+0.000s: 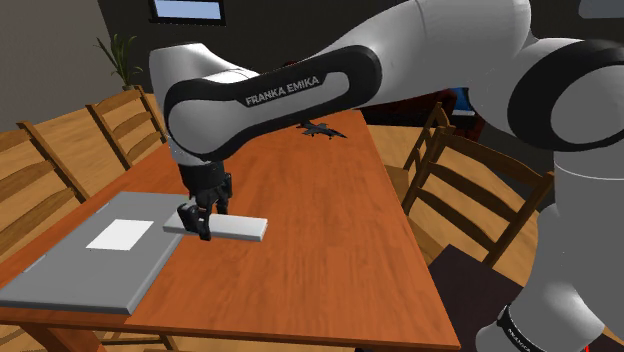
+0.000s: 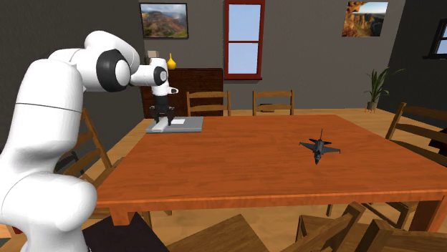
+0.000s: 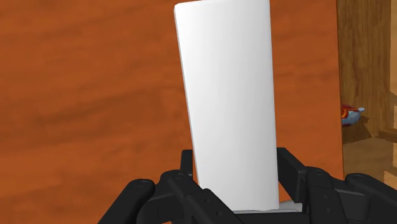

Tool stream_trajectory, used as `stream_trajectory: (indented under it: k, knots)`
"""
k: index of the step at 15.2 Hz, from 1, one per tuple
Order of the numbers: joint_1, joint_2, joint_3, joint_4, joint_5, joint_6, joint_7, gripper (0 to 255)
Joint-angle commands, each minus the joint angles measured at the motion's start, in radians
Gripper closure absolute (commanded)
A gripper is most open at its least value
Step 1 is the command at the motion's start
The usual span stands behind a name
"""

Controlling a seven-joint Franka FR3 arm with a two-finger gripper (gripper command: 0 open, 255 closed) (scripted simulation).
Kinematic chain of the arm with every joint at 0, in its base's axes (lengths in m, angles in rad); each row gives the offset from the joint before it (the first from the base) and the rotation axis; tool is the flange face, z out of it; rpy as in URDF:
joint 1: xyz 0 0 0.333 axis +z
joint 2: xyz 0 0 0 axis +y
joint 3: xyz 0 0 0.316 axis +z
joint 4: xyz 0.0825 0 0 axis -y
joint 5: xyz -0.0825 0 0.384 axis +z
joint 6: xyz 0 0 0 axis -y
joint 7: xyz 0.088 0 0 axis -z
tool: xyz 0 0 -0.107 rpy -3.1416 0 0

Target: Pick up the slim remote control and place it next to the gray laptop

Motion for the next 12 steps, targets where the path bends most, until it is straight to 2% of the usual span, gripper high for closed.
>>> stream_trajectory:
  k: [1, 12]
  knots:
    - [0.003, 0.007, 0.0, -0.011, -0.001, 0.018, 0.004, 255]
    - [0.003, 0.049, -0.003, -0.096, -0.006, 0.145, 0.006, 255]
